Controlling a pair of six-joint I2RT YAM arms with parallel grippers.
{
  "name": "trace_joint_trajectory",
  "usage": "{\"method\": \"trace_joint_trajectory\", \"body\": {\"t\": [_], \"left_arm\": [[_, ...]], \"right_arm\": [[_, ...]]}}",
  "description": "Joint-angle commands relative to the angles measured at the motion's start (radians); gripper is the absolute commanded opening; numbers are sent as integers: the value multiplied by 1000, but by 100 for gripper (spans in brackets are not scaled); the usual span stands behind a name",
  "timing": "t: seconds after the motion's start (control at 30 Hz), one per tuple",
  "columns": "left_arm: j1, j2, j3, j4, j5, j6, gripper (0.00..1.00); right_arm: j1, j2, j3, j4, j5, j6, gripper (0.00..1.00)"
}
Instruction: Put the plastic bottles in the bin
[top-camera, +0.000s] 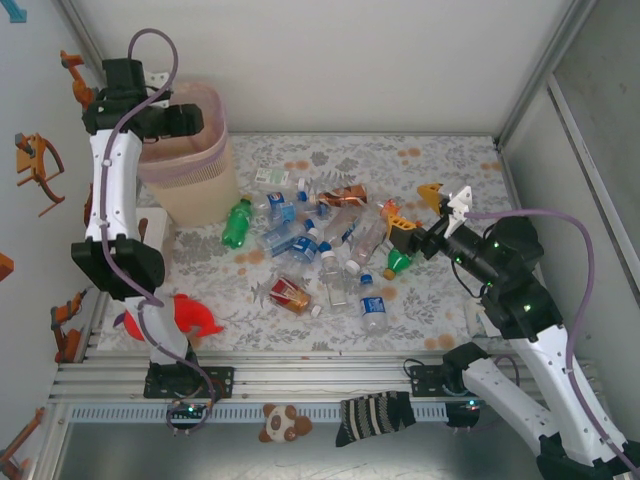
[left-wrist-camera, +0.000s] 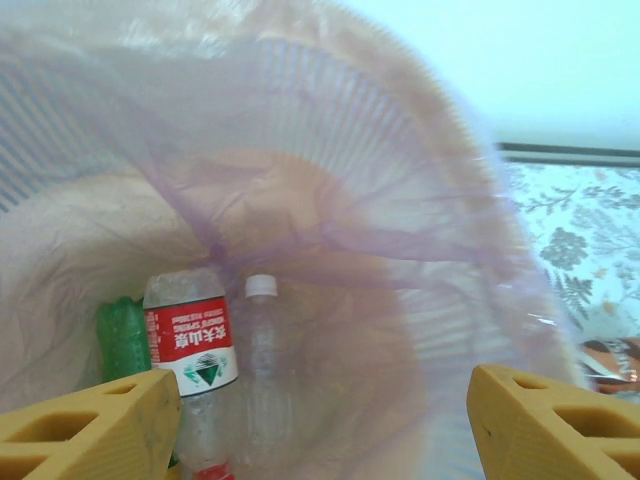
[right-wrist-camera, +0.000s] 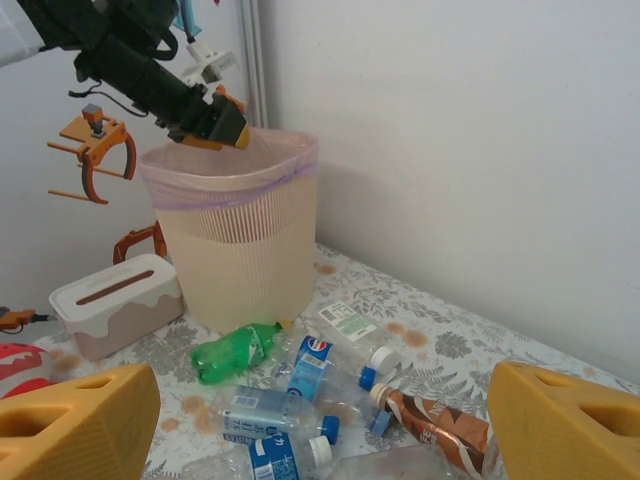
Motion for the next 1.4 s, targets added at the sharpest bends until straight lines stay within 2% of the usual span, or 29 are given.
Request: {"method": "trace_joint_trajectory", "body": {"t": [0.0,0.2,0.43,0.6,0.9,1.07,1.37], "left_arm": [[-37,-83,-4,1,13,34,75],[-116,-195,-85,8,-19,43,73],[-246,-307,-288,56,-125,51,73],[-305,-382,-506,131,-179,22,73],[-321,-450,-817,252,-170,-60,72],[-321,-457,-966,315,-224,-71,72],[-318,-363,-1098,430,-305,-43,75]], "right_arm": [[4,1,4,16,3,3,84],[4,18,4,24,-6,5,84],[4,41,1,41,-21,15,84],[4,47,-5,43,-27,21,84],[4,60,-11,53,-30,30,84],[5,58,-16,56,-25,40,83],[4,62,-19,55,-16,46,83]]}}
